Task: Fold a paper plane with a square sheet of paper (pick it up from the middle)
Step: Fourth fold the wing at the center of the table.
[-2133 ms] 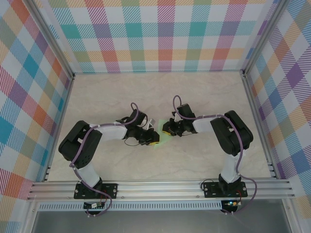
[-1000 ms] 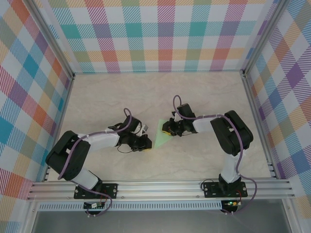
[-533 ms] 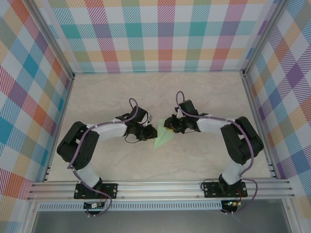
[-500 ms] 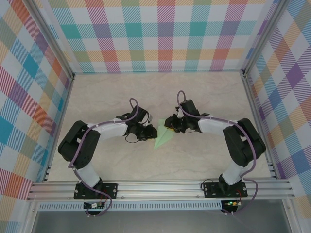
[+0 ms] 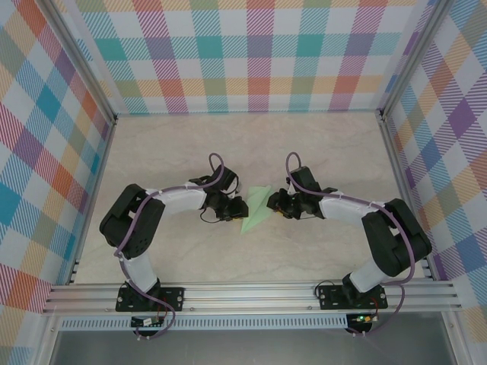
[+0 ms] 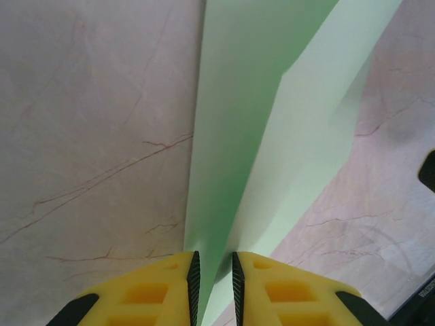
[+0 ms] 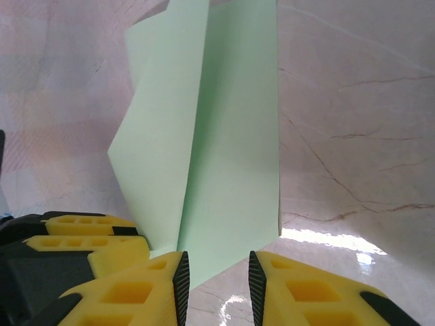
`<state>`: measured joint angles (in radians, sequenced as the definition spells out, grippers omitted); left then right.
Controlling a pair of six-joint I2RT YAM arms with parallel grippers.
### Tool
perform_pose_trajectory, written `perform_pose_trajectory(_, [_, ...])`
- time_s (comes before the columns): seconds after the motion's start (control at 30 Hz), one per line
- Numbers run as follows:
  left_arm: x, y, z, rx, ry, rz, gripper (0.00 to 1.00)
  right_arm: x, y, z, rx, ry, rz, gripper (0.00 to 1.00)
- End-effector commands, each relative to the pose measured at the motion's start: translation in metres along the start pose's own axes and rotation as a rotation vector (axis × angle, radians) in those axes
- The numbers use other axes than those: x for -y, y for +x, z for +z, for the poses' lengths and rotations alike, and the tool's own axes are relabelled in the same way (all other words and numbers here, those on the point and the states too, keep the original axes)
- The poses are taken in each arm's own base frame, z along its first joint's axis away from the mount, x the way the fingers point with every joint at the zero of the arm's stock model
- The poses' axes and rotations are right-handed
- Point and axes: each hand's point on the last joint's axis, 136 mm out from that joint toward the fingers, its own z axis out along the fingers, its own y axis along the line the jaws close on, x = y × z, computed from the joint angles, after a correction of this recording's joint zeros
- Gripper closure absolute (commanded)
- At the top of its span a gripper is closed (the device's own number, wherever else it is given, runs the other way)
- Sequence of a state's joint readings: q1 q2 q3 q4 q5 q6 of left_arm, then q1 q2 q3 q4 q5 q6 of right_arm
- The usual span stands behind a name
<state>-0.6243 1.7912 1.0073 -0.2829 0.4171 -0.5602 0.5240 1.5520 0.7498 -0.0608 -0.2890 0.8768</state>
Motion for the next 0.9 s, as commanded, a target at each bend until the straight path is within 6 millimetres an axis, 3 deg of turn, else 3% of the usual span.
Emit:
perform_pose_trajectory(0.0, [0.004,0.002,0.002,-0.020,0.005,0.014,0.78,-0.010,0.002,-0.001,-0.012,-0.039,-0.003,0.69])
perform_pose_trajectory(0.63, [0.015,0.013,0.003,-0.046,0.117,-0.020,0.81,-0.012,0.012,0.008,-0.072,-0.074,-0.017,0.67])
perform_pose_trajectory(0.87, [0.002,0.011,-0.005,-0.007,0.022,-0.006,0.79,-0.035,0.013,0.013,-0.107,-0.140,-0.063,0.68])
